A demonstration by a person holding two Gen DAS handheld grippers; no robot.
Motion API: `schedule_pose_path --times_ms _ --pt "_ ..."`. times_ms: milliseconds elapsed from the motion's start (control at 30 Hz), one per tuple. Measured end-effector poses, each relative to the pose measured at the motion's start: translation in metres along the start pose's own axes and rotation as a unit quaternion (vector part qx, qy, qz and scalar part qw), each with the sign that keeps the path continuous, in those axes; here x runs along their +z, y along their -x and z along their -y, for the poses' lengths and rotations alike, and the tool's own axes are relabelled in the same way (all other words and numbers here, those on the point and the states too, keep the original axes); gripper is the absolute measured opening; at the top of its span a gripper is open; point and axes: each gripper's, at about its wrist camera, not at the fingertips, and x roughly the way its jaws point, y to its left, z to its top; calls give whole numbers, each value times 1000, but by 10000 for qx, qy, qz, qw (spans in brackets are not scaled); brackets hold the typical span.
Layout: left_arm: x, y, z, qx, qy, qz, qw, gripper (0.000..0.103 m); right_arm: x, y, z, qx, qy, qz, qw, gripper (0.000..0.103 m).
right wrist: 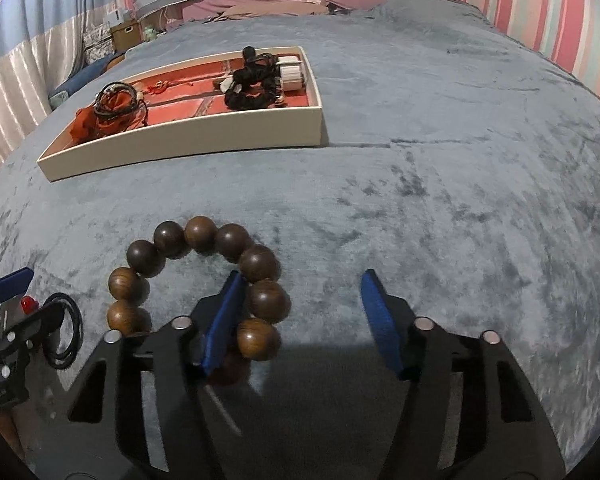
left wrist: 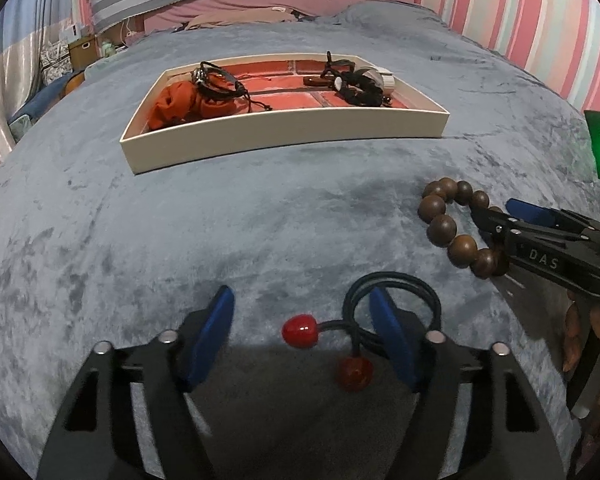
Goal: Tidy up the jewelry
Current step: 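Grasp the red-bead hair tie with the left tool while the right tool grasps the wooden bead bracelet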
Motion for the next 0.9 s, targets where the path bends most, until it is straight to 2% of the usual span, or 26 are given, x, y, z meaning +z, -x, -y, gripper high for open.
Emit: schedule_pose_path --times_ms 200,333,400,500,900 --pt "-1 3 -3 -119 10 31 9999 36 -1 0 -1 98 6 6 10000 48" --pt "-1 5 -9 -193 117 53 9997 28 -2 1 -2 177 34 5 9998 40" --pt "-2 7 -14 -235 192 77 9995 20 -2 1 -3 208 26 2 9998 38" --pt "-4 10 -19 -363 294 87 9989 19 -2 2 -2 258 -9 7 9997 36" --pt "-7 18 -19 -366 278 230 9987 18 -3 4 -4 393 -13 65 9992 23"
